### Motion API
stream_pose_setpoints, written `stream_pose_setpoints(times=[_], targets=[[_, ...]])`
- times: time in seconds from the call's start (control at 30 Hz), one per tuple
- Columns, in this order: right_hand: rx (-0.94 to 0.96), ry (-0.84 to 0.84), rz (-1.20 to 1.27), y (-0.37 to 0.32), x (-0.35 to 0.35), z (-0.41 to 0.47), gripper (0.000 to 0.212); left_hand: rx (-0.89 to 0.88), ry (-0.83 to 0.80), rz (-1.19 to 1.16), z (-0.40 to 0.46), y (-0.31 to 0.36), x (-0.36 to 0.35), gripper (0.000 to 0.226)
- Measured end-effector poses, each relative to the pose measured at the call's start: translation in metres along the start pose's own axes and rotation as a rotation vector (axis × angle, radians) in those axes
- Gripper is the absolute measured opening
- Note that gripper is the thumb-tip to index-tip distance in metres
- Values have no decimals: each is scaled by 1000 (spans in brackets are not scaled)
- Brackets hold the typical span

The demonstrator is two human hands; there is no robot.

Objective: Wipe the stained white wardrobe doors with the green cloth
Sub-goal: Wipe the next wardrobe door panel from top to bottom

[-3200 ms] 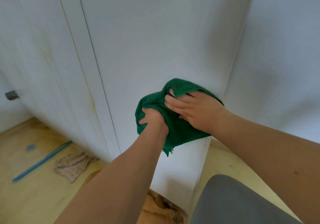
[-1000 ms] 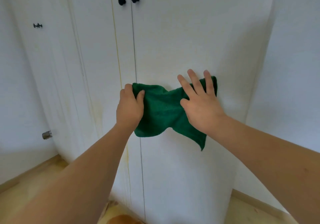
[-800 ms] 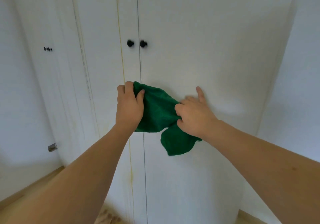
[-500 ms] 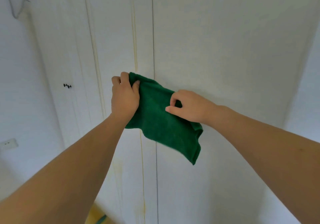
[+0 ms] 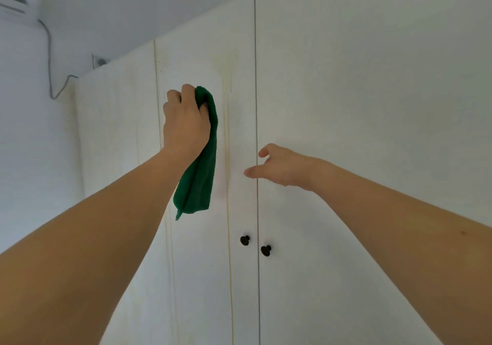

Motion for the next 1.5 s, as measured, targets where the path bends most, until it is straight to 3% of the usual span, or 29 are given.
stream_pose_setpoints(times=[0.07,0.13,0.37,0.53,0.77,0.93,1.1,1.17,1.23,1.33,1.4,1.5], targets=[[9,-35,-5,-7,-11,11,91,4,32,27,18,-4,3,32],[35,-13,-19,-15,-20,25,92,63,18,15,33,-18,1,34],[97,176,-137,-54,-29,66,61,261,-35,-364,80,-74,-9,29],[-5,101,125,-98,-46,95,74,134,-90,-457,116,-98,-10,13],[-22,89,49,-134,-80,131,73,-76,-102,-434,154,-128,-3,22],[-5,106,99,-148,-94,157,46,-193,2,-205,174,-141,-4,48],[-78,216,-47,-148,-73,170,26,-416,146,130,187,-152,-13,64],[-126,307,-124,-149,-54,172,18,-468,131,245,191,-158,-19,61],[-132,429,-190,-153,-34,173,21,-399,74,278,196,-168,-23,48],[-98,426,-126,-161,-17,174,28,-346,121,248,195,-187,-33,24],[-55,386,-328,-170,-14,174,47,-377,129,312,187,-195,-48,28],[121,440,-683,-189,-14,186,37,-254,-30,434,178,-203,-76,31]])
Point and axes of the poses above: each hand's wrist, its own z-axis towards the middle knuckle, its own x-axis out of the back of the hand, y = z × x, the point moved 4 cm from there along z, towards the middle knuckle, and after that the axes turned 1 degree about y, right-handed, at the moved point
